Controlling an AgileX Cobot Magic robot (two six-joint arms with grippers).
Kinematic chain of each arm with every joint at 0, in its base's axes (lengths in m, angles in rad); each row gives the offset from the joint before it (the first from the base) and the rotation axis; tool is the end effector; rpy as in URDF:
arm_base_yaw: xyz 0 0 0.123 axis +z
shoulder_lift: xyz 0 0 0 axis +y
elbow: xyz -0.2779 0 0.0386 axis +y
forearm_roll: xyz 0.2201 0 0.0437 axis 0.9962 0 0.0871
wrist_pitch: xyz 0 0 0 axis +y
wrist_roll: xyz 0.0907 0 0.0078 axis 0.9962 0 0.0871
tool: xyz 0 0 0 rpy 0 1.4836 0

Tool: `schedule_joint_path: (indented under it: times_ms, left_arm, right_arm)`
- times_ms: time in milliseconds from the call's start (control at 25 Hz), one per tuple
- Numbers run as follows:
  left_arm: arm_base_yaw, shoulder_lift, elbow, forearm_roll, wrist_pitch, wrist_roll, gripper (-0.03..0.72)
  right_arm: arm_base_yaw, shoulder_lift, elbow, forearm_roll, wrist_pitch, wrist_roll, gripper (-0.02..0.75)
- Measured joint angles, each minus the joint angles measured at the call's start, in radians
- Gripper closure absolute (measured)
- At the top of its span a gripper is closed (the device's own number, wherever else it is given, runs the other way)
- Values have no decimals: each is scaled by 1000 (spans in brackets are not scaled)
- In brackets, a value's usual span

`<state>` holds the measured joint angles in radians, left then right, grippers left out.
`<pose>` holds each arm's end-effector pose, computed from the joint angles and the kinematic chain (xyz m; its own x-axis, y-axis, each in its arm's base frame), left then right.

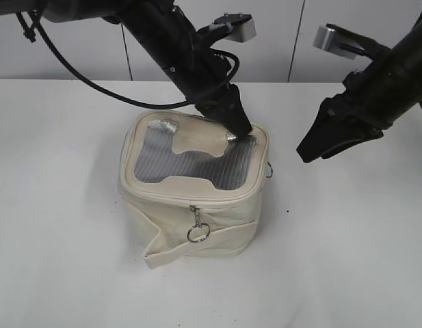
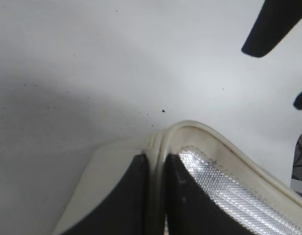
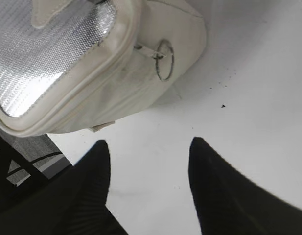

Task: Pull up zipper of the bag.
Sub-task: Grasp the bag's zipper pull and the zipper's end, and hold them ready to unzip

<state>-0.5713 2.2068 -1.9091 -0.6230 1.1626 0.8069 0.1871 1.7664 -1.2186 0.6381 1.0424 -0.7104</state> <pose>0.3441 -0.2792 0.2269 -0.4051 0.7671 -0.4975 0.9094 0.2821 -0.3055 0.3012 0.1047 0.2338 -0.8249 -0.4576 -0.3320 -0.5635 0.7124 0.4183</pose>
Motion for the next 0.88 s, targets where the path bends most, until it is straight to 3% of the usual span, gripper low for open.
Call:
schedule_joint_path:
  times_ms: [160,440,880]
  left_arm:
    - [0,-17,1,21,12,-1,613]
    - [0,-17,1,24,13,-1,617]
    - [0,-17,1,24,14,-1,620]
  right_arm:
    - [0,0,85,84,-81,-153,328]
    - [0,-1,207,340,-211,-515,328]
    - [4,-1,216,353,-275,-651,328]
